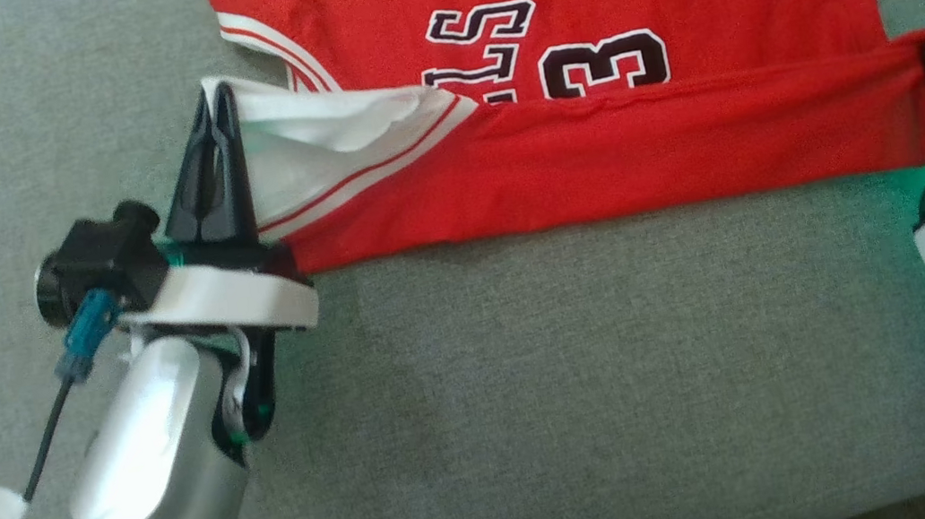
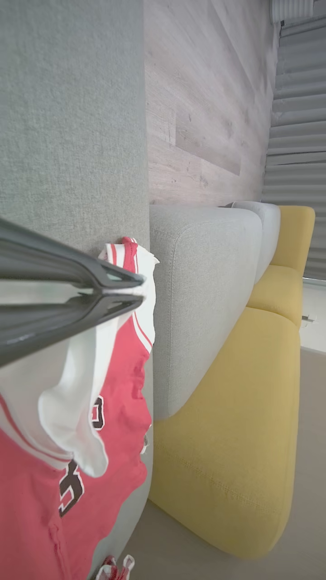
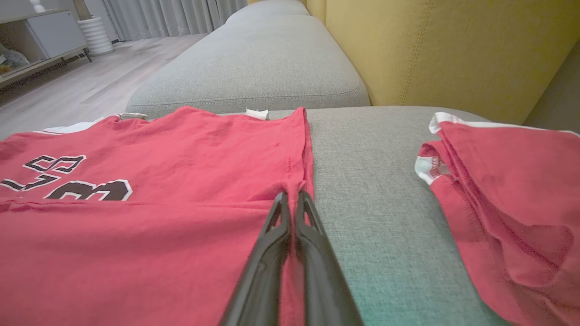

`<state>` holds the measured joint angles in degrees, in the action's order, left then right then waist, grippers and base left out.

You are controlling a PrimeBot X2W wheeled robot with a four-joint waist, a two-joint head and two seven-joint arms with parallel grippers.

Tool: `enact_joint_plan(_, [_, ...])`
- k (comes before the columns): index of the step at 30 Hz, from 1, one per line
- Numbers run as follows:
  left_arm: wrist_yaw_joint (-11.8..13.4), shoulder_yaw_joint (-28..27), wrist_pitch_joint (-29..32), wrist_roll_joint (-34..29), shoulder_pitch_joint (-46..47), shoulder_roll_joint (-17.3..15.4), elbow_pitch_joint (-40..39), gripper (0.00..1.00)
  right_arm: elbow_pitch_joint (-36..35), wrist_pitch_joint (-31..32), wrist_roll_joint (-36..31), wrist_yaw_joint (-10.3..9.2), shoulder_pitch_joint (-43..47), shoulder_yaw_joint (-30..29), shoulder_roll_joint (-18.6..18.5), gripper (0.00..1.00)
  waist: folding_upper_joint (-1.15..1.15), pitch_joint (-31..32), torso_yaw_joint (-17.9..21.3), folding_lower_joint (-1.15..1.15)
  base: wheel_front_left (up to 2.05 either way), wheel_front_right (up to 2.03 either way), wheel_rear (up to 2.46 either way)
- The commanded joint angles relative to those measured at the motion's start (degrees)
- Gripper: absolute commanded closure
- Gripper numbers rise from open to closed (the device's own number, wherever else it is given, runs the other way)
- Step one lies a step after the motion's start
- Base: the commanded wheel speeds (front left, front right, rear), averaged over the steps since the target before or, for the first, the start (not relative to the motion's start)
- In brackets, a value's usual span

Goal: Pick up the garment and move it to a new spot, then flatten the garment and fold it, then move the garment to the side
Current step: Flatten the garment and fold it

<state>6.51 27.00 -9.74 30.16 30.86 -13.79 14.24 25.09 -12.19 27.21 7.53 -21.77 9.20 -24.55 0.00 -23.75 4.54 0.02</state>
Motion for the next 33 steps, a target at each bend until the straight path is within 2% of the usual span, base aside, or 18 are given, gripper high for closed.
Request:
enact_joint_plan(1, [0.00,-1.66,-0.74,-0.67,2.15,-1.02,-0.86,1.00,-0.73,-0.82,0.25,-0.04,-0.46,0.93,-1.68,1.00,0.00,-0.56,0.31,-0.02,0.00,0.00,0.00])
enact_joint_plan(9, [-0.06,-1.74,-3.47,-2.30,6.75,0.28,4.65,1.00,4.13,-2.57,1.53,-0.04,-6.95,4.35,-2.36,1.00,0.00,-2.32,0.21,-0.02,0.00,0.00,0.00])
enact_joint_plan(10, [-0.19,-1.99,-3.79,-2.12,7.02,0.60,5.01,0.89,4.68,-2.65,1.67,-0.04,-7.65,4.67,-2.45,0.98,0.00,-2.40,0.14,-0.02,0.00,0.00,0.00])
enact_joint_plan(11, [-0.45,-2.15,-4.10,-2.07,7.31,0.88,5.26,0.55,5.25,-2.70,1.76,-0.04,-8.33,4.92,-2.51,0.65,0.00,-2.46,0.04,-0.02,0.00,0.00,0.00])
enact_joint_plan(12, [-0.61,-2.35,-4.41,-2.17,7.55,1.18,5.45,0.00,5.60,-2.74,1.70,-0.04,-8.87,5.24,-2.57,0.00,0.00,-2.44,-0.13,-0.02,0.00,0.00,0.00])
enact_joint_plan(18, [0.01,-3.49,-5.20,-4.71,5.38,2.40,4.09,0.00,1.99,-2.79,0.91,-0.04,-8.33,2.01,-1.33,0.00,0.00,-1.55,-0.59,-0.02,0.00,0.00,0.00])
enact_joint_plan(24, [1.53,-5.08,-5.24,-9.65,-6.05,3.87,-1.24,0.00,-1.61,-2.80,-0.71,-0.04,-3.20,-1.68,1.94,0.00,0.00,0.45,-0.36,-0.02,0.00,0.00,0.00])
enact_joint_plan(27, [2.08,-5.39,-5.25,-12.21,-10.76,4.09,-0.37,0.00,-2.35,-2.80,-1.32,-0.04,-1.04,-2.36,3.19,0.00,0.00,1.56,-0.11,-0.02,0.00,0.00,0.00])
enact_joint_plan(33, [2.43,-7.77,-5.25,-12.47,-14.25,5.31,4.41,0.00,-2.94,-2.80,-1.69,-0.04,1.37,-2.74,4.38,0.00,0.00,2.91,0.36,-0.02,0.00,0.00,0.00])
